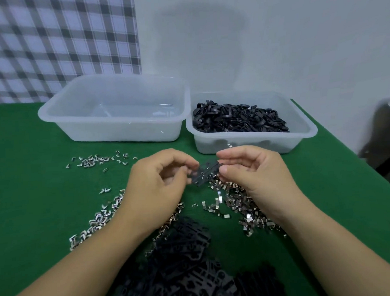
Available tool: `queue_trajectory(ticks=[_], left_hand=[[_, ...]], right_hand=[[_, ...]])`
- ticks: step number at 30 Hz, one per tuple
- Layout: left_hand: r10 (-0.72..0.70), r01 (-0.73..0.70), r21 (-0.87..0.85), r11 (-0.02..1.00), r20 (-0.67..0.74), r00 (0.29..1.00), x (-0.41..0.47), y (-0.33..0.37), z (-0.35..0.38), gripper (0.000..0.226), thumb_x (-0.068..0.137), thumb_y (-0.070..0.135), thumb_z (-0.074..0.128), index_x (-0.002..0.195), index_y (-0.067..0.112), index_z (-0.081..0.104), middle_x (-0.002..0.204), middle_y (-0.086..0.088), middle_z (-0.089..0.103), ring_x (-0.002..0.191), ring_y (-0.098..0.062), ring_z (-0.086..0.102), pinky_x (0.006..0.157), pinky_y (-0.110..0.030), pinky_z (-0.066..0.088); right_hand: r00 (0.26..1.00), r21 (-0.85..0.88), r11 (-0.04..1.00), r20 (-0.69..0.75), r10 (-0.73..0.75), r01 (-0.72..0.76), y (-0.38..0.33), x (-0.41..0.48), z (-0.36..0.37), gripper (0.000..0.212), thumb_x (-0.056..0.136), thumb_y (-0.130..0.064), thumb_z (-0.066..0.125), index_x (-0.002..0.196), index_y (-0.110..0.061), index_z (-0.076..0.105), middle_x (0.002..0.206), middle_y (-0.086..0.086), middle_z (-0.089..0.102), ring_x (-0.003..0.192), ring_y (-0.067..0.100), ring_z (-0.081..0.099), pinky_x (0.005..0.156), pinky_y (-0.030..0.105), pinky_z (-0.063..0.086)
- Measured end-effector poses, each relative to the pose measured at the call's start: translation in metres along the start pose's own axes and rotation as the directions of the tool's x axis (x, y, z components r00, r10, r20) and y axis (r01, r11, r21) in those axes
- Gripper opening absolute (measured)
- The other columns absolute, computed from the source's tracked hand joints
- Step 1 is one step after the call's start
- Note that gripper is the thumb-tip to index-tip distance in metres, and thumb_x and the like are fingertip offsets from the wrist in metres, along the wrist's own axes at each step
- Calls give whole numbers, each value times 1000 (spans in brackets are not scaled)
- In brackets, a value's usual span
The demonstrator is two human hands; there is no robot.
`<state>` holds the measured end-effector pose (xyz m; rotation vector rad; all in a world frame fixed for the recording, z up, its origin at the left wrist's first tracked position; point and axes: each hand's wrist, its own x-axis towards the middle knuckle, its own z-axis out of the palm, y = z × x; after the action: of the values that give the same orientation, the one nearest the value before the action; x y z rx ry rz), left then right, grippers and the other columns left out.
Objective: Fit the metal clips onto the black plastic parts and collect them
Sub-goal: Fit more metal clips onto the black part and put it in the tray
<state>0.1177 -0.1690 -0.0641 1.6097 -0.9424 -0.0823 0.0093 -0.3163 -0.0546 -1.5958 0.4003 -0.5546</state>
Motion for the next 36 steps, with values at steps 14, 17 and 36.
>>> queue_trajectory(ticks=[14,17,36], left_hand=[[-252,257,-405,878,67,965,5,0,3,32,90,-8,53,100,21,62,73,11,60,66,-9,70,63,-22,57],[-313,293,-502,814,45,949,4,-4,5,25,91,-7,51,95,18,53,82,-7,65,73,-20,73,61,-22,57],[-247,212,-438,874,-23,969,1,-15,7,27,89,-8,52,87,19,48,69,5,66,67,-22,73,58,-23,57]], right_hand=[[983,-351,920,19,-181,176,-5,-4,8,22,78,-4,70,87,-24,72,77,-5,70,72,8,62,67,11,47],[976,-594,775,144,-161,216,-4,-4,6,15,77,-16,73,81,-31,72,71,-13,62,75,3,57,72,15,43],[919,-776,547,393,30,314,-7,-9,16,13,86,-23,60,82,-36,62,85,-18,52,91,3,42,89,23,32]])
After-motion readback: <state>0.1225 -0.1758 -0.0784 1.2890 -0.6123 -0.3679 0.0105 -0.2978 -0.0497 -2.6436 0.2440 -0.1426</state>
